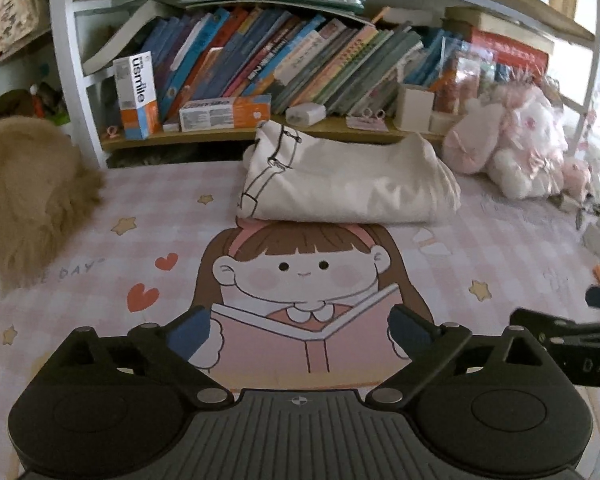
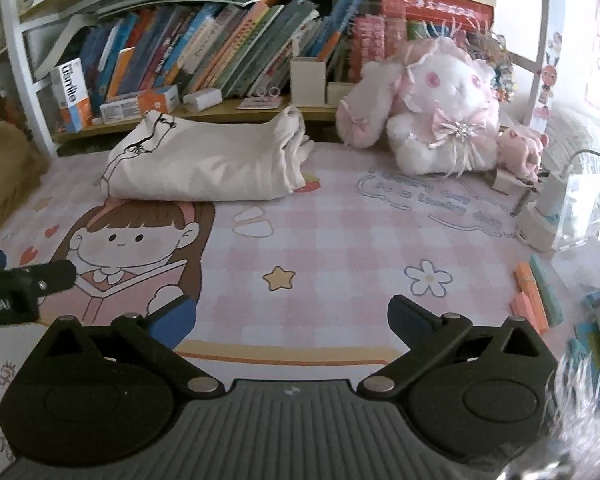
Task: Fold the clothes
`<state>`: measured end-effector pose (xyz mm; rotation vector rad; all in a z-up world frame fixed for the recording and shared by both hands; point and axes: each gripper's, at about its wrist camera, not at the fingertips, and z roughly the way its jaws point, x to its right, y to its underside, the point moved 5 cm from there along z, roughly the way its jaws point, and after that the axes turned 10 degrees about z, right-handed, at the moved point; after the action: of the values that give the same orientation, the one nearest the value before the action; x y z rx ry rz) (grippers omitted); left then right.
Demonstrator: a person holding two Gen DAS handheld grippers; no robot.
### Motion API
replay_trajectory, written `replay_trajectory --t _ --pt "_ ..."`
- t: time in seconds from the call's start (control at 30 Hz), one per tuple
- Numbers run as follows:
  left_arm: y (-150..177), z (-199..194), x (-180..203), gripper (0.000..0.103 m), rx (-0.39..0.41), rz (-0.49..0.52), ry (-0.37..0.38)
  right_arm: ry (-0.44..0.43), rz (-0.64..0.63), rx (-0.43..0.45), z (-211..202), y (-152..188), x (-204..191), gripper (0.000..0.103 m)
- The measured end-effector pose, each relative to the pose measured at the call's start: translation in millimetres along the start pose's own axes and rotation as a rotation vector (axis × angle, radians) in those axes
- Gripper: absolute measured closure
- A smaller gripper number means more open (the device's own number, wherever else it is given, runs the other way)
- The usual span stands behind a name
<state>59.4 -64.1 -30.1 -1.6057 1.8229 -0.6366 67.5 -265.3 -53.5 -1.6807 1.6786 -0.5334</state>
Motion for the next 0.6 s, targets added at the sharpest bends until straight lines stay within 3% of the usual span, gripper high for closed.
replay_trajectory --t 0.6 --pt "5.2 -1.7 -6.7 0.002 -0.020 -0.017 -0.009 0.006 -0.002 -0.016 -0.2 3.8 -6.8 0.000"
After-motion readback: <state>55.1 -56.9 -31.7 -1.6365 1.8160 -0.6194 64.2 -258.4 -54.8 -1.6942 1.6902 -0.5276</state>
